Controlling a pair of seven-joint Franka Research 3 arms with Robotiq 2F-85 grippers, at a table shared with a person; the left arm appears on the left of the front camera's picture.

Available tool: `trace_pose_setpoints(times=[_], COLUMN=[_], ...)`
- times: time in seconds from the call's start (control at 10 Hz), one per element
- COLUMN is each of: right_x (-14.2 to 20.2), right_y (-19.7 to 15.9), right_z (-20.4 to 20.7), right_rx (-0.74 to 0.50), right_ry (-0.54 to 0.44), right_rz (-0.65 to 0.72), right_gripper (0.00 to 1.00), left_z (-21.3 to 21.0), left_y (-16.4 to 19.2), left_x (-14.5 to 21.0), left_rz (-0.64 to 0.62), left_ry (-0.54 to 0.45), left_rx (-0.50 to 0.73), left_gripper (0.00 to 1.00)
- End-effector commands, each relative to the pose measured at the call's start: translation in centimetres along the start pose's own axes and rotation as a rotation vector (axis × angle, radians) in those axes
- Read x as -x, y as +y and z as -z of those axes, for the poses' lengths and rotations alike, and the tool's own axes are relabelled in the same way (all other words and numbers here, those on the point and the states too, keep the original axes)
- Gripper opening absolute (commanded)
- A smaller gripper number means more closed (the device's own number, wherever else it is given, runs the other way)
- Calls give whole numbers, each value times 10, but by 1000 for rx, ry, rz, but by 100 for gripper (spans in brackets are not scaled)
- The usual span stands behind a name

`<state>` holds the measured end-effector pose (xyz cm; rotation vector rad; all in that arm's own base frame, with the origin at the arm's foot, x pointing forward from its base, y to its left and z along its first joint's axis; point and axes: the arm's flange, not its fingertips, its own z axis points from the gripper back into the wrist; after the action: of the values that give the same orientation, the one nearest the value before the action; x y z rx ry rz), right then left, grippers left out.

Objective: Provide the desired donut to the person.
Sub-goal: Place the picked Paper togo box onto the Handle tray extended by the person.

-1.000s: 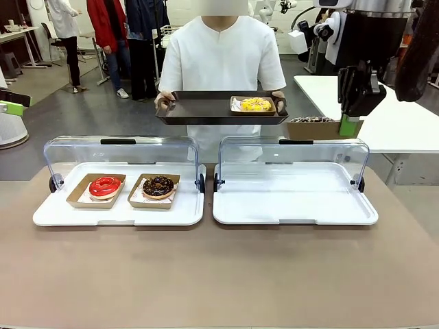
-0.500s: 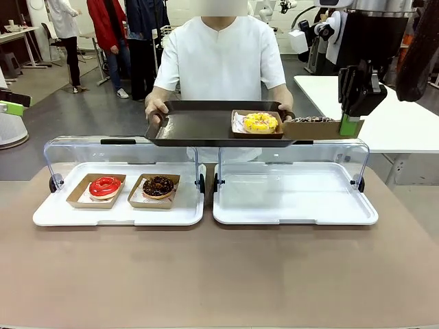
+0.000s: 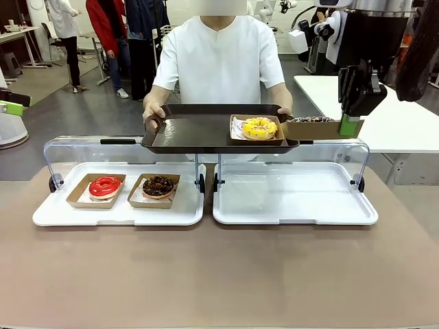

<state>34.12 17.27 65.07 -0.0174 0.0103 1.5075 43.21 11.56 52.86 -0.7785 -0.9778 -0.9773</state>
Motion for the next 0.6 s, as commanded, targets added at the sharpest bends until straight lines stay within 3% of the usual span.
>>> trace_pose_setpoints(times=[0.0, 0.5], right_x=[2, 2], right_y=[5, 5], right_z=[5, 5], right_rx=[1, 1], right_ry=[6, 6], right_rz=[11, 11], right_gripper=[0, 0], left_z=[-1, -1], left_y=[-1, -1], left_x=[-1, -1], left_rz=[2, 2], left_ry=[-10, -10], left_rx=[-1, -1], left_gripper=[100, 100])
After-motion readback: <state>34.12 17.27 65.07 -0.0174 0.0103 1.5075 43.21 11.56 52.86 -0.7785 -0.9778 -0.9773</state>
